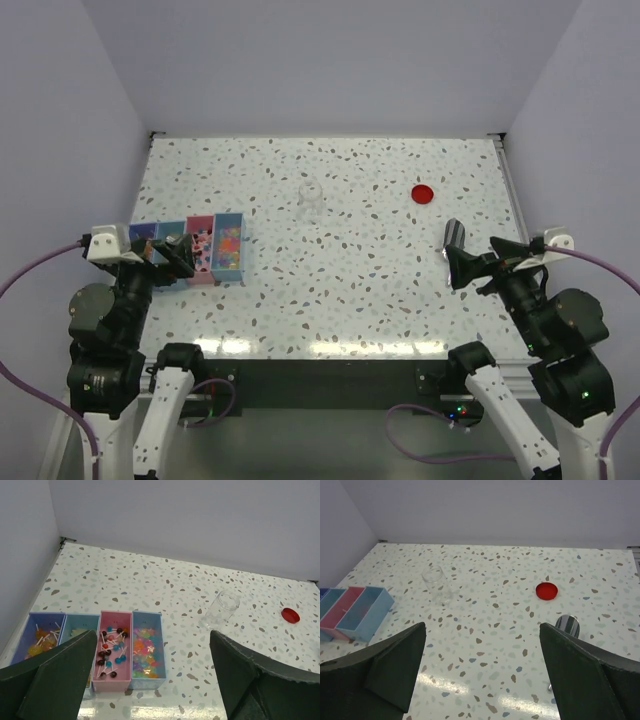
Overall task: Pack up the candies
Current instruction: Move the storage box to the center of the board.
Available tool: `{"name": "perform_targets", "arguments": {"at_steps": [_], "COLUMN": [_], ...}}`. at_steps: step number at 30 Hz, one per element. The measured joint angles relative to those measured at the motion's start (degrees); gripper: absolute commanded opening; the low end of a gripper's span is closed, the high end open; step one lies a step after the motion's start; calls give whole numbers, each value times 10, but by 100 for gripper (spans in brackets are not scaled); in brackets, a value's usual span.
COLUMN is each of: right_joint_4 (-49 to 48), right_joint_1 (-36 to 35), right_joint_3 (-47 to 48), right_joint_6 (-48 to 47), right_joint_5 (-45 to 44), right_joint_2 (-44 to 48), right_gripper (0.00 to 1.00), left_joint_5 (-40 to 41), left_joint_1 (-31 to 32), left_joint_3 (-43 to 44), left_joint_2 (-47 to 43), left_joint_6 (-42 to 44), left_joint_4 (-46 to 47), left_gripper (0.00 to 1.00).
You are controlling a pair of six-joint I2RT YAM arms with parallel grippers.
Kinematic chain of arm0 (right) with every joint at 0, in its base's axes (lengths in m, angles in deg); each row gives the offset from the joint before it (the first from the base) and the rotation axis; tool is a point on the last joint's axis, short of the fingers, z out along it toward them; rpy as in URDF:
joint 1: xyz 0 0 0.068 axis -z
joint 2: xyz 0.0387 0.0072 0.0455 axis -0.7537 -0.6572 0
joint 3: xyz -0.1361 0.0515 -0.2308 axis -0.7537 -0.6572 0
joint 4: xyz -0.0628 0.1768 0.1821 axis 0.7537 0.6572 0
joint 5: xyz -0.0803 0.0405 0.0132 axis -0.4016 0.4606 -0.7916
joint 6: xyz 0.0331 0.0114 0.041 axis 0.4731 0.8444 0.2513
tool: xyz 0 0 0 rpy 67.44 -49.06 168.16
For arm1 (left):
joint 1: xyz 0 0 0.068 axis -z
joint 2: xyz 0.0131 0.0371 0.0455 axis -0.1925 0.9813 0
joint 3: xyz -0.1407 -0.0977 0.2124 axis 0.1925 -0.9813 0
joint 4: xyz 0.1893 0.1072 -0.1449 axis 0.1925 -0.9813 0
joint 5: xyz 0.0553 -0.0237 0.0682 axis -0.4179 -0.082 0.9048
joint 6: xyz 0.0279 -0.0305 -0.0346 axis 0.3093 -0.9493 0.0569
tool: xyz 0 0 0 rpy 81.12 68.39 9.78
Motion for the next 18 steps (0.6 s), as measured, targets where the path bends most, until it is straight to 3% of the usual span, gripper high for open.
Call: {"name": "perform_targets", "arguments": {"at_steps": [10,18], "right_joint_4": [-3,-3], "right_joint_1": [0,0], "right_joint_3": [-17,-48], "right_joint_6": [21,46], "right_joint_5": [15,30], "right_joint_2": [-3,-3], "right_gripper": [99,99], "left_joint_5": [9,6], "left_joint_1": [0,0], "left_joint_3": [-12,-25], "left_joint_2": [41,136], "left_joint_6": [-31,-64], "left_joint_4": [-5,-16], "left_gripper": [100,100]}}
